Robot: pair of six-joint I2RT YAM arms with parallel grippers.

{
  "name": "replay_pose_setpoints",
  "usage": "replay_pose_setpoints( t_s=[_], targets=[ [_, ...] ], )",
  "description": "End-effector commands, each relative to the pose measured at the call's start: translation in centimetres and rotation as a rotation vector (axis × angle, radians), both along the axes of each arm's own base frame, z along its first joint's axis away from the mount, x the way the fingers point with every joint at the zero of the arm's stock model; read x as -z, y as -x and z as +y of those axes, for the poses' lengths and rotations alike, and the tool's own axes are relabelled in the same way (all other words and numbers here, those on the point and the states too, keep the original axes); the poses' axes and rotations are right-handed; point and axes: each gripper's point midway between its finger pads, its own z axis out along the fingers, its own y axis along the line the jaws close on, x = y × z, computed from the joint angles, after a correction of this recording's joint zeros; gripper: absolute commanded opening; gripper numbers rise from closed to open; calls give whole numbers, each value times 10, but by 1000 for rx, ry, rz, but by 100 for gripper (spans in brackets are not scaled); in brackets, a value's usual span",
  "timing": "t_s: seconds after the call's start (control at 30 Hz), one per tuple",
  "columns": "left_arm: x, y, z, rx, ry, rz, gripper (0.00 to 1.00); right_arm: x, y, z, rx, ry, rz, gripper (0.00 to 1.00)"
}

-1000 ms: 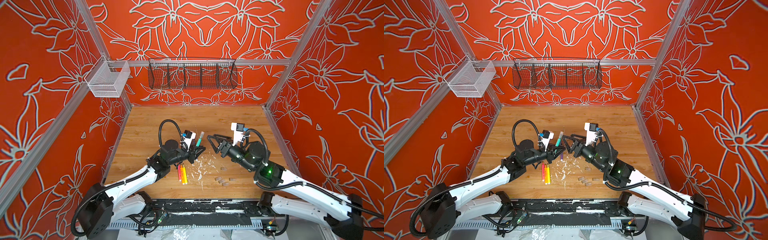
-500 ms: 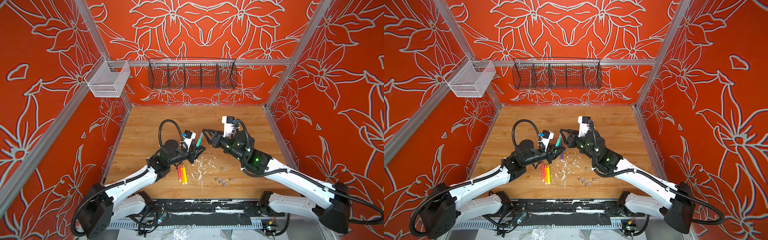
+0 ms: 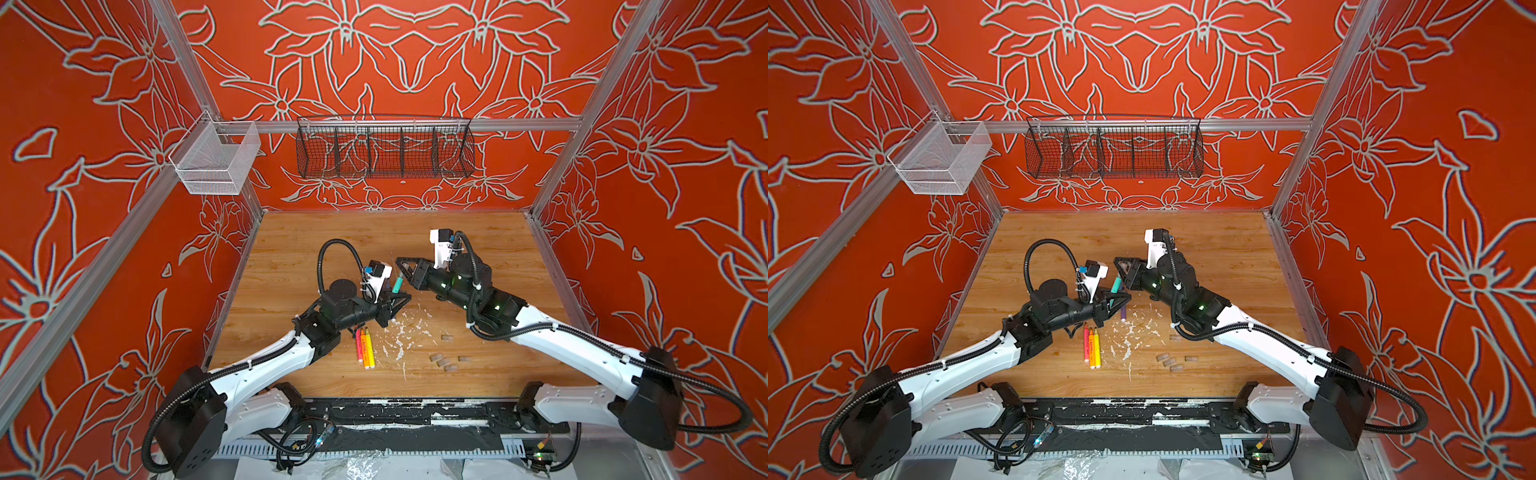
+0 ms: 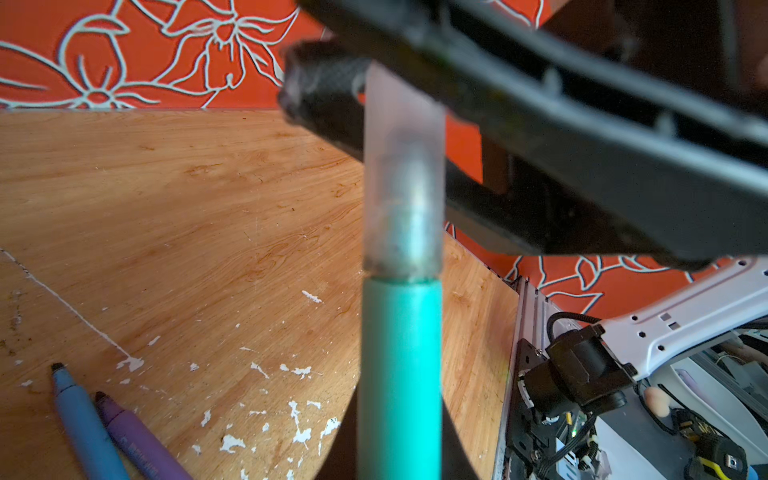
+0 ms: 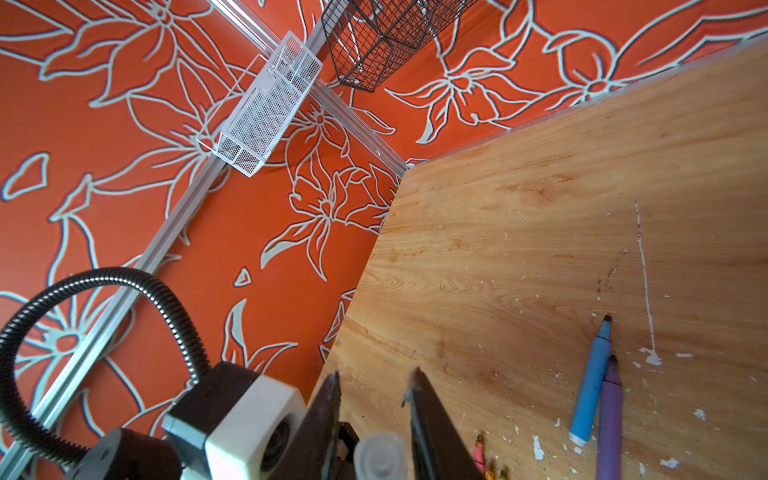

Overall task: Insert the pens into the pen caps
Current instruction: 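Press the cap down onto the green marker with the right gripper, then open the right gripper and withdraw it while the left gripper lowers the capped marker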

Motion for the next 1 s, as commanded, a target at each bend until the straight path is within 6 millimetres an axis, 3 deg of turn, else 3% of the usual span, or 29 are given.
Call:
replay_pose_setpoints(
  t_s=[0.0,0.13,0.37,0.5,0.7,0.97],
  targets=[
    [-20,1,-4,18,28,-60,0,-21,1,5,-25,-51,-21,20],
    [-22,1,-4,21,37,-59,0,-10,6,9,-56,-52,2,0],
    [-30,-6,0,-29,46,-81,0,24,40,25,-172,-70,42,0],
    [-57,-18,11,-126,70,-139,0,42,55,18,-197,-86,66,0],
    [-107,-27,14,-161,94,-191,0,48,86,23,-298,-99,80,0],
    [-134,-45,23,-231,109,-215,0,55,122,40,-371,-74,79,0]
  ],
)
